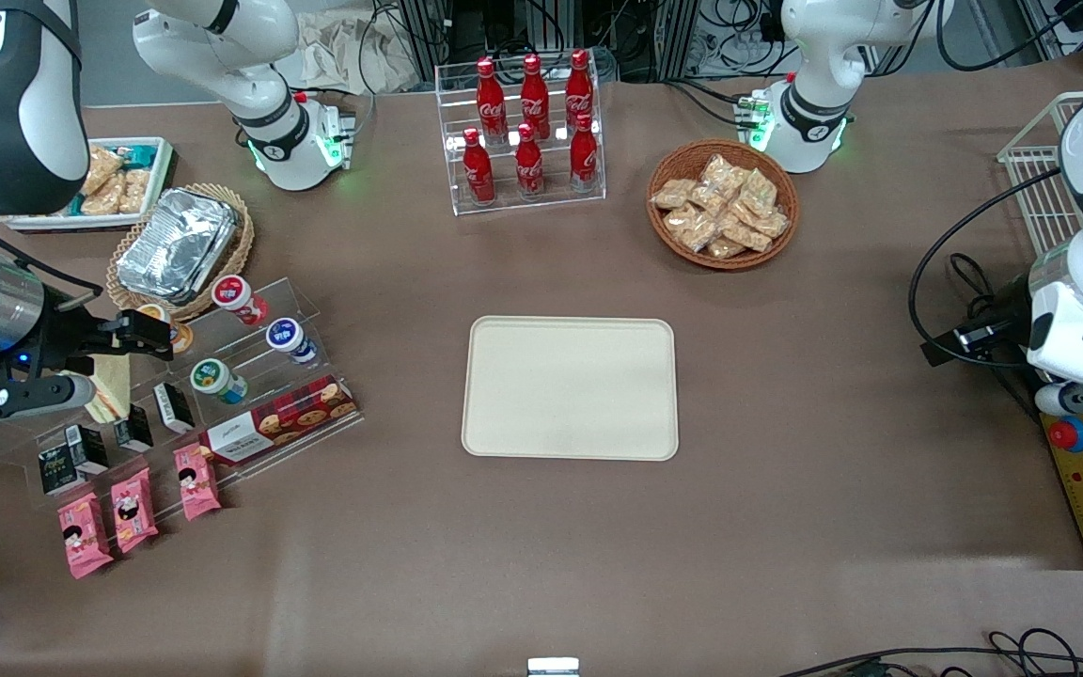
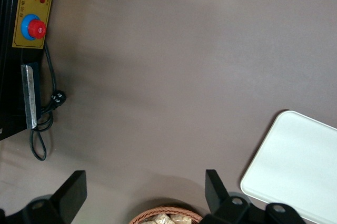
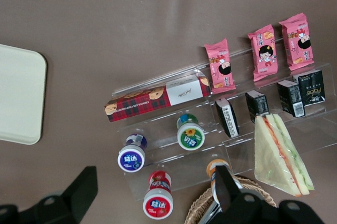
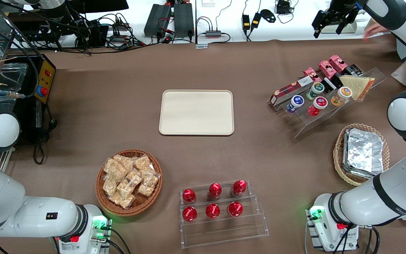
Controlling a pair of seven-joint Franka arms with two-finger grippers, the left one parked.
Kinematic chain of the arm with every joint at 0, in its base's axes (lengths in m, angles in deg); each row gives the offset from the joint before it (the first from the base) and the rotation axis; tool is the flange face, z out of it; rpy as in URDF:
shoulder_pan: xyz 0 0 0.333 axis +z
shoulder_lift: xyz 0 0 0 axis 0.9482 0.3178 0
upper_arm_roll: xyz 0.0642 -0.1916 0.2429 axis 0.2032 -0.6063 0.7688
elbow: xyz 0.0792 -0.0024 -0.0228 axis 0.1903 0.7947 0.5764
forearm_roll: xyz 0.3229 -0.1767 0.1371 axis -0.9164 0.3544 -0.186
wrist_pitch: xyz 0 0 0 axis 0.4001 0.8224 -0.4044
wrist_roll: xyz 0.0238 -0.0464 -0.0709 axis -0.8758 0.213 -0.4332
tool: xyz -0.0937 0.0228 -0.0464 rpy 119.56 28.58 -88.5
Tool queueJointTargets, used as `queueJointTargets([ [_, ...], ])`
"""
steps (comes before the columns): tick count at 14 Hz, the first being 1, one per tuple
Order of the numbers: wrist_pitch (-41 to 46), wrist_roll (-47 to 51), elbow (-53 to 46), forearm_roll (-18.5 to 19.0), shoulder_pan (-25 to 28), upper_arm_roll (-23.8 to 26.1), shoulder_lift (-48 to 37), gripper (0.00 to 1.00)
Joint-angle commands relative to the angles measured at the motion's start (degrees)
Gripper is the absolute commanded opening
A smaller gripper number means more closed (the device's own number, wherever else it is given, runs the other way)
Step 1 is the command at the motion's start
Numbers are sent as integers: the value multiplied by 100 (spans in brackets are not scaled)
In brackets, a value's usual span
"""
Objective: Place sandwich on tray
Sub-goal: 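Lower the right gripper onto the wrapped sandwich in the display stand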
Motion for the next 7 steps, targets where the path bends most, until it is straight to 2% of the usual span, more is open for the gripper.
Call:
queueJointTargets([
  [1,-195,84,-10,65,-24,-7,2,99],
  [7,-222,84,-27,91,-42,-25,-6,99],
])
